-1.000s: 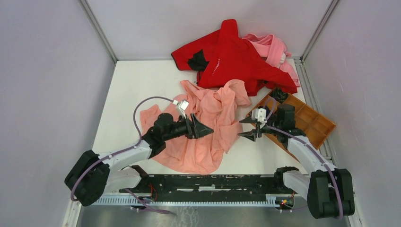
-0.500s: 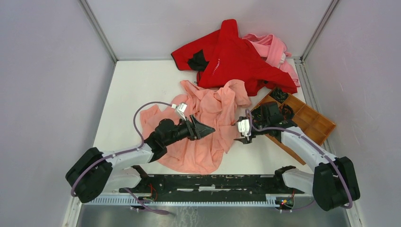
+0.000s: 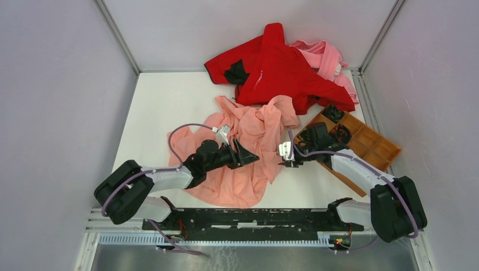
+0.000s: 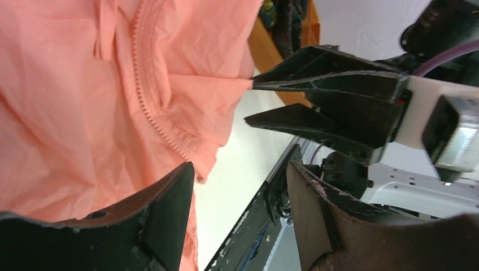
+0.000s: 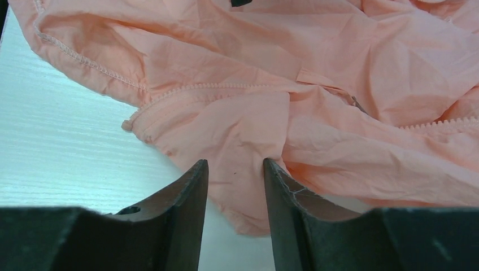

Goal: Zip up the jacket
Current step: Adjust the jacket at the center of the board.

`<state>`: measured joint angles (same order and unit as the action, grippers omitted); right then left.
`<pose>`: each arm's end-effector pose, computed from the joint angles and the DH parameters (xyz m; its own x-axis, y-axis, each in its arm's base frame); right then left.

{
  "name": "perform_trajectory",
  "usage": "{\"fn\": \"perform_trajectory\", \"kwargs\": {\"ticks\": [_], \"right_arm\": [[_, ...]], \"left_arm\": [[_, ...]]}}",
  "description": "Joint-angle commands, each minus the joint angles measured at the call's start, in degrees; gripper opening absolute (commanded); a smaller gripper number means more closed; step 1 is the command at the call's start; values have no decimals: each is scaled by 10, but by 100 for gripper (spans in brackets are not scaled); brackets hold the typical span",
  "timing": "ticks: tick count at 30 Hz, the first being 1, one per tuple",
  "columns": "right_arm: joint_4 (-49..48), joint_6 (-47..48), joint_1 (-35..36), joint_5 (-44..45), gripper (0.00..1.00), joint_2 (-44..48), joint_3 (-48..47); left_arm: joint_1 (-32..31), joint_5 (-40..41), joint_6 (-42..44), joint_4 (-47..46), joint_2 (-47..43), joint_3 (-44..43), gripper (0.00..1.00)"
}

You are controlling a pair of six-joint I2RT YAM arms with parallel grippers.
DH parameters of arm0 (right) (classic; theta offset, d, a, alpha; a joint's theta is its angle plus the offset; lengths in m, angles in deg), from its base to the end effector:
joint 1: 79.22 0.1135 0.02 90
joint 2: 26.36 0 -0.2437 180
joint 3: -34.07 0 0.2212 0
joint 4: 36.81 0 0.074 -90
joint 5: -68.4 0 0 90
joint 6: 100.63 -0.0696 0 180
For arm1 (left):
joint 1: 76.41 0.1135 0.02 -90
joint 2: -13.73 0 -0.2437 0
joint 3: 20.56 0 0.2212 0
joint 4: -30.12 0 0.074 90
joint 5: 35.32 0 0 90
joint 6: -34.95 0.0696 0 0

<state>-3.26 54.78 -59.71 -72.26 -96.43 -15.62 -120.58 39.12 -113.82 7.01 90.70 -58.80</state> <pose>0.1836 0.1222 0.1701 0.2658 -0.5174 -0.8134 -0.9595 -0.0601 -0.2752 0.1831 -0.2039 0.1746 -0.8326 -0.3397 -0.4376 0.2790 0.4254 -0.8610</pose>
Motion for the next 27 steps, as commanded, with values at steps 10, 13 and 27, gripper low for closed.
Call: {"fn": "perform_trajectory", "kwargs": {"ticks": [10, 13, 27], "right_arm": [[-26, -61, -16, 22, 7, 28, 19], [-44, -89, -56, -18, 0, 48, 37], [-65, -149, -125, -9, 0, 43, 40]], "left_arm": [[-43, 17, -23, -38, 84, -16, 64], [-52, 18, -24, -45, 102, -25, 64], [-76, 70, -38, -103, 147, -51, 61]]}}
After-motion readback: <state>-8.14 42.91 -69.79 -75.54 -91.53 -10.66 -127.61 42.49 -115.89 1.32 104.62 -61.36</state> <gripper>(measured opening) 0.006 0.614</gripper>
